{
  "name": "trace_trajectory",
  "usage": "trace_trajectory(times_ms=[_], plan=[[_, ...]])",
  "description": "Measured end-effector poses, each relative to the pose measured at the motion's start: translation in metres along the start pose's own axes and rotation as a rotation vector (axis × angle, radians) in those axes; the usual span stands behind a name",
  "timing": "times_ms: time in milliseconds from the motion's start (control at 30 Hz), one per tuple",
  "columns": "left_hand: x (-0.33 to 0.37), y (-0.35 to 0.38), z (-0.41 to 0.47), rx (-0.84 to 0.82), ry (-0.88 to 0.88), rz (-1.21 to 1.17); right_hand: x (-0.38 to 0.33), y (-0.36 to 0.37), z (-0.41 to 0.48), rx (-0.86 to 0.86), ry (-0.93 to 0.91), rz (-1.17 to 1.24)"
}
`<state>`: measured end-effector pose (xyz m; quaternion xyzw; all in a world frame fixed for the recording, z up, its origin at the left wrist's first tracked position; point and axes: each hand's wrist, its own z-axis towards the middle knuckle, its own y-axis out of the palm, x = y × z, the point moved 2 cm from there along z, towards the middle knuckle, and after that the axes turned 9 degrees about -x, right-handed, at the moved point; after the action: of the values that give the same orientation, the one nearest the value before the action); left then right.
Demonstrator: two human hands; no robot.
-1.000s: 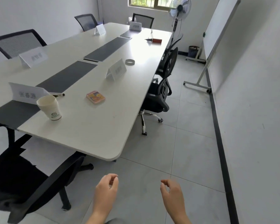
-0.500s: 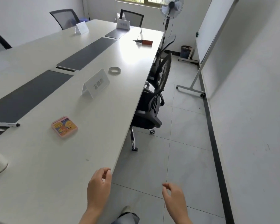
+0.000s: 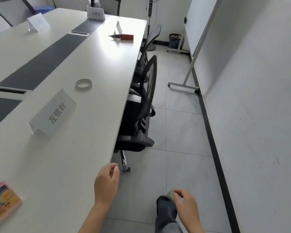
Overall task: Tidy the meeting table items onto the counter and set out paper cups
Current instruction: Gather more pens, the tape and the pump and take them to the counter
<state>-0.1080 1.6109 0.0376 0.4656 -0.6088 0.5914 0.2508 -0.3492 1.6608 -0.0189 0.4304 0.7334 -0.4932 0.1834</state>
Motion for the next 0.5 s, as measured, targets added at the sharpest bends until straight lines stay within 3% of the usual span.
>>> trace_trajectory(times_ms=[133, 333, 500], plan=[[0.029, 0.031, 0.059, 0.08, 0.004, 0.016, -0.018, -0.037, 0.082, -0.024, -0.087, -0.031], [0.099, 0.058, 0.15, 0.361, -0.096, -0.038, -0.057, -0.141, 0.217, 0.051, -0.229, -0.039], [0.16, 0.08, 0.204, 0.442, -0.089, -0.005, -0.077, -0.189, 0.295, 0.046, -0.197, 0.041]])
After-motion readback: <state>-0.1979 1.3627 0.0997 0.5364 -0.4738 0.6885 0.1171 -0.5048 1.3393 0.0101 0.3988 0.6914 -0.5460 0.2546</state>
